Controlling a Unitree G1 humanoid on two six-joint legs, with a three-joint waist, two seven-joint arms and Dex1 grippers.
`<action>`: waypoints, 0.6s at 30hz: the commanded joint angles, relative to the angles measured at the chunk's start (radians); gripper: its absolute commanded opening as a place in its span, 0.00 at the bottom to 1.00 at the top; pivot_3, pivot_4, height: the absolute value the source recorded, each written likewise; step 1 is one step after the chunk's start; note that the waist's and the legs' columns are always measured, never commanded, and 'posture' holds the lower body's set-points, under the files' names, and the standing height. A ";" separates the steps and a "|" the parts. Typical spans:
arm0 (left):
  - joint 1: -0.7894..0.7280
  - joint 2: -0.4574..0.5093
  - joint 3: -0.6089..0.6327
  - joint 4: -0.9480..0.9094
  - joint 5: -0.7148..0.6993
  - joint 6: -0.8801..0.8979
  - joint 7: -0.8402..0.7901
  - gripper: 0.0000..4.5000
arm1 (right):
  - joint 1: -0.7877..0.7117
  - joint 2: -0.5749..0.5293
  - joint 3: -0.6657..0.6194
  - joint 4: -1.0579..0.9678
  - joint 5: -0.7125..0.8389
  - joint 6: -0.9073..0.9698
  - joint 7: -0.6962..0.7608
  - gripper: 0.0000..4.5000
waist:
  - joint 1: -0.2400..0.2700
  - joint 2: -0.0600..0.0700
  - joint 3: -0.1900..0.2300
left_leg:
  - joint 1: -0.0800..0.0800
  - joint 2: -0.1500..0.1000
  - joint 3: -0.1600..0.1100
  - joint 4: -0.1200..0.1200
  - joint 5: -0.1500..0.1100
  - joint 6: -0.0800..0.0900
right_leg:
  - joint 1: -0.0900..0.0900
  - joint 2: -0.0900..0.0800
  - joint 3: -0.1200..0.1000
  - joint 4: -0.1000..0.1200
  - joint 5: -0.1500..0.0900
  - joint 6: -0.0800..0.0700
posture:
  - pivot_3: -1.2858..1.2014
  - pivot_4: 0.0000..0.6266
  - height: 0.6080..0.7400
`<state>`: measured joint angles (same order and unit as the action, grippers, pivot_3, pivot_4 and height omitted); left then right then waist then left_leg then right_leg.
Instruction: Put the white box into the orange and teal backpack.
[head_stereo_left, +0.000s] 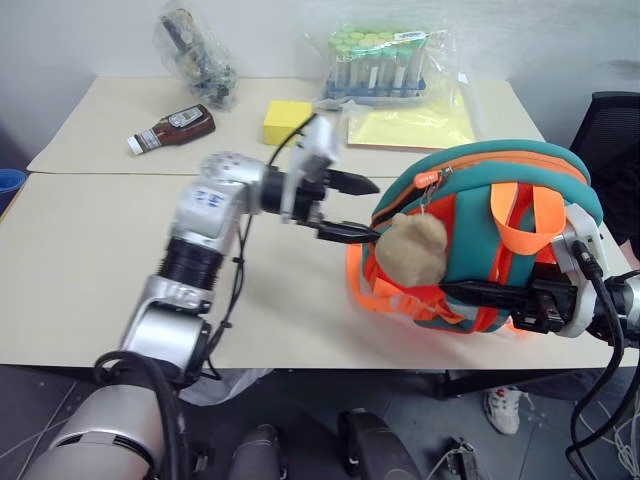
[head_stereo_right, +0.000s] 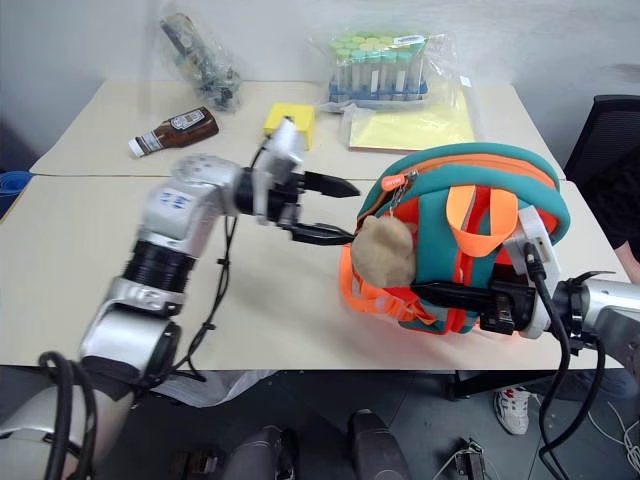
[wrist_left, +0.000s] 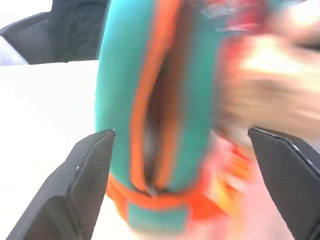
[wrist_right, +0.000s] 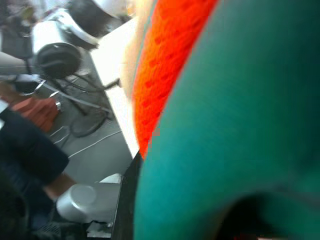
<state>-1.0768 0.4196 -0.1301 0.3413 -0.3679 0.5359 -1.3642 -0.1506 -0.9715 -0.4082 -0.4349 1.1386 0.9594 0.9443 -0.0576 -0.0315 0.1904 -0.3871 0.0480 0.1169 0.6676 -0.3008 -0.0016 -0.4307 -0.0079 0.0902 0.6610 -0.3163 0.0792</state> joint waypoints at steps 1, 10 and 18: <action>-0.004 0.098 0.056 -0.144 -0.152 0.176 -0.119 0.99 | 0.010 0.003 -0.038 -0.027 0.011 -0.017 -0.012 0.00 | 0.001 0.000 0.000 | 0.000 0.000 0.000 0.000 0.000 0.000 | 0.000 0.000 0.000 0.000 0.000 0.000 | 0.52 0.24 1.00; 0.017 -0.025 -0.085 -0.304 -0.086 0.202 0.099 0.99 | -0.015 0.016 -0.022 -0.025 0.037 -0.015 -0.040 0.00 | 0.028 0.000 0.000 | -0.003 -0.002 -0.003 0.012 -0.002 0.005 | 0.004 -0.002 -0.001 -0.001 0.001 0.003 | 0.52 0.24 1.00; 0.073 -0.191 -0.206 -0.183 0.140 -0.054 0.327 0.90 | -0.050 0.074 -0.075 -0.015 0.232 0.010 -0.164 0.00 | 0.024 0.000 0.000 | -0.004 -0.001 -0.001 0.013 -0.004 0.009 | 0.002 -0.001 0.001 -0.001 0.003 0.004 | 0.52 0.24 1.00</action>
<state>-0.9798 0.2261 -0.3808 0.1756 -0.2340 0.5137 -1.0644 -0.2035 -0.9039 -0.4364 -0.4259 1.3179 0.9787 0.7941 -0.0339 -0.0313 0.1903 -0.3914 0.0470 0.1156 0.6800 -0.3053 0.0075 -0.4289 -0.0086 0.0916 0.6605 -0.3135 0.0828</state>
